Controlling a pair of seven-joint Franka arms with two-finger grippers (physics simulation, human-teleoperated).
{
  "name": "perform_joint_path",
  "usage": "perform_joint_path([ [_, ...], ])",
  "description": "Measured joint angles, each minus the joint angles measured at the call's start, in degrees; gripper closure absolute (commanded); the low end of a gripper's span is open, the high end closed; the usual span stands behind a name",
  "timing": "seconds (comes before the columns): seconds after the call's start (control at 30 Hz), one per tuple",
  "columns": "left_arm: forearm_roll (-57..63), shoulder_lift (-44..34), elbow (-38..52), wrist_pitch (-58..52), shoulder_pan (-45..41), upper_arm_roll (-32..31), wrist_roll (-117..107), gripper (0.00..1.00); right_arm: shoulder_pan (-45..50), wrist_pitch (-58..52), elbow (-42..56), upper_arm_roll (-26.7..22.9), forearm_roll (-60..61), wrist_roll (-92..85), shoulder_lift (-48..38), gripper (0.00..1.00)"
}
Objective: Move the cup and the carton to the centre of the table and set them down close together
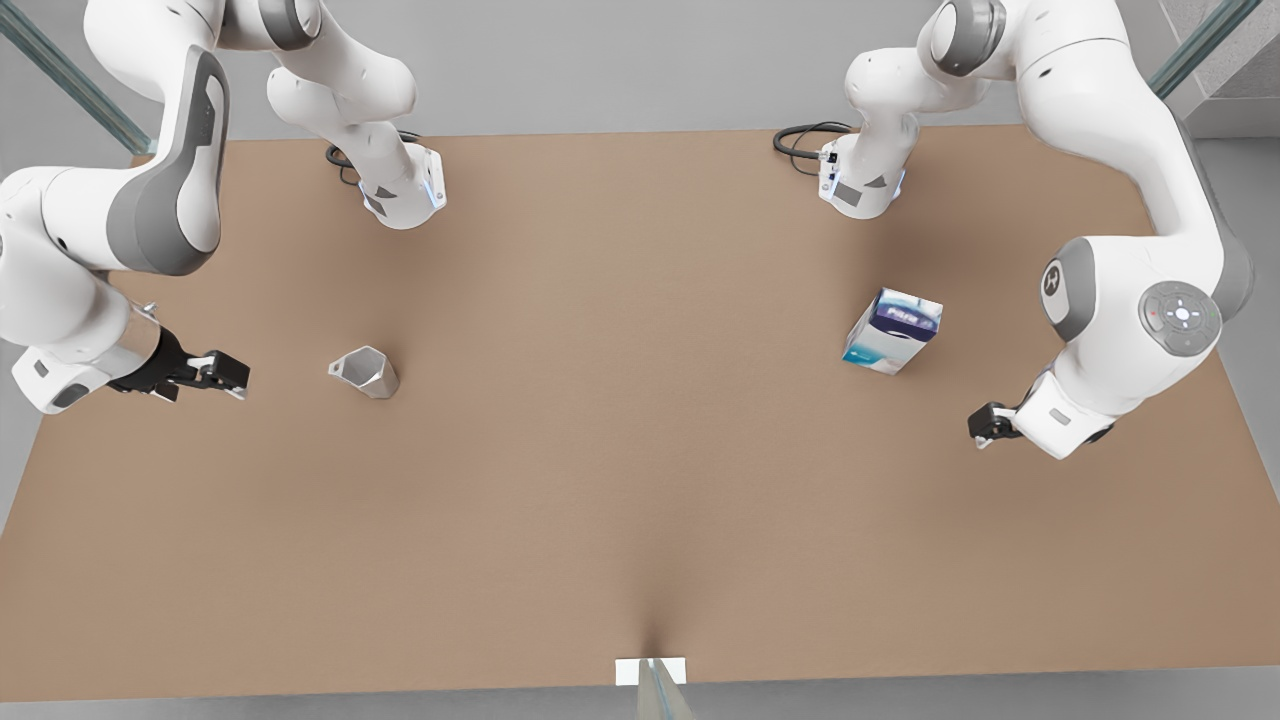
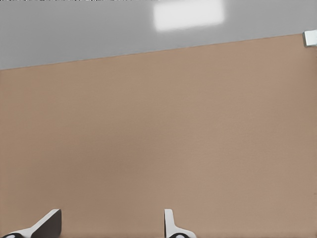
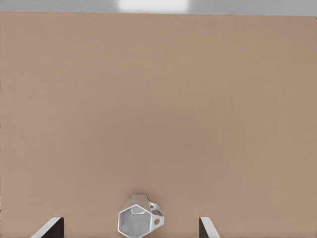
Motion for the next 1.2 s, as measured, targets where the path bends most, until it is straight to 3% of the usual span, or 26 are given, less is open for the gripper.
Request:
perform_joint_path([
  [0.07, 0.01, -0.08, 0.00, -0.08, 0.02, 0.00, 0.07, 0.00, 0.67, -1.84, -1.63, -0.05, -0.93, 0.28, 0.80, 0.00],
  [0.37, 0.48, 0.09, 0.00, 0.05, 0.00, 0.00, 0.08, 0.00, 5.97, 13.36, -30.14, 0.71, -1.50, 1.48, -7.63, 0.00],
  [0.53, 0.55, 0.62, 0.00, 0.64, -0.09, -0.09, -0.46, 0.00, 8.66, 21.49, -40.67, 0.72, -1.50, 1.49, -8.22, 0.00],
  [1.2, 0.18, 2.20, -0.79, -0.39, -1.34, -0.62, -1.32, 0.00, 7.72, 26.02, -47.53, 2.11, -1.58, 1.26, -1.70, 0.00],
])
